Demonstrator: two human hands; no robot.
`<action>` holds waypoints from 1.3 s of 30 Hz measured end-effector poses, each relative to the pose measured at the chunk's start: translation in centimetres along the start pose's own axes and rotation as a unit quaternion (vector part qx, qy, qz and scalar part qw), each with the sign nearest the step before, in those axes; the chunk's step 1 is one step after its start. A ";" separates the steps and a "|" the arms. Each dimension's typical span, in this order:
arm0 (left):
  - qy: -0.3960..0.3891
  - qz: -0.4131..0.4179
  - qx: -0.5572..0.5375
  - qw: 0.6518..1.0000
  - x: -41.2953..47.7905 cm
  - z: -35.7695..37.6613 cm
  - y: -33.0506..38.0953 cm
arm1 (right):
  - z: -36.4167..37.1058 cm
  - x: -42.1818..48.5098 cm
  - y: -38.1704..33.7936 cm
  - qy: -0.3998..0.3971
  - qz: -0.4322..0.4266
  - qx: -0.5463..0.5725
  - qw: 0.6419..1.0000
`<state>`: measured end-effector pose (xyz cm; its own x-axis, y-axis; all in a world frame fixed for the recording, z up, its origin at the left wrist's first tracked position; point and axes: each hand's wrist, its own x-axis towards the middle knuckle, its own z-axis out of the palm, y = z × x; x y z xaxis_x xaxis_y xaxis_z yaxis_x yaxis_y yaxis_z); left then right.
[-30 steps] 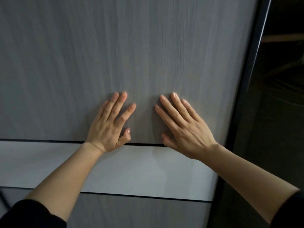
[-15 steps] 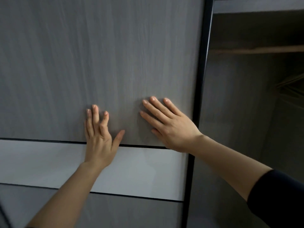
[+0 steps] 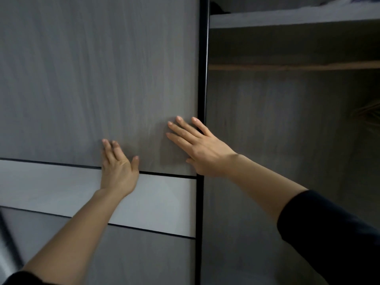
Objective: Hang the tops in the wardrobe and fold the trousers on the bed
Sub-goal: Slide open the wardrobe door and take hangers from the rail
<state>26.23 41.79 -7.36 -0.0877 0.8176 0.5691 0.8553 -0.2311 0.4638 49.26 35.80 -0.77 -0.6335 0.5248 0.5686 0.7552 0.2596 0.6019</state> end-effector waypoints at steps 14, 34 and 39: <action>0.048 0.392 -0.032 0.918 -3.4 2.1 19.6 | -3.1 -11.7 8.9 -0.018 0.251 0.009 0.968; -0.015 0.471 -0.055 0.881 -0.6 18.6 58.6 | -5.4 -35.6 38.3 -0.258 0.407 -0.160 0.861; 0.017 0.468 -0.062 0.881 3.3 18.5 62.8 | -4.8 -35.1 42.8 -0.272 0.434 -0.174 0.841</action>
<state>89.05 39.71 11.07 0.6095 0.2228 0.7608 0.4985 -0.8539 -0.1493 103.02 24.61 7.74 0.3728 0.7119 0.5951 0.7390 -0.6157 0.2736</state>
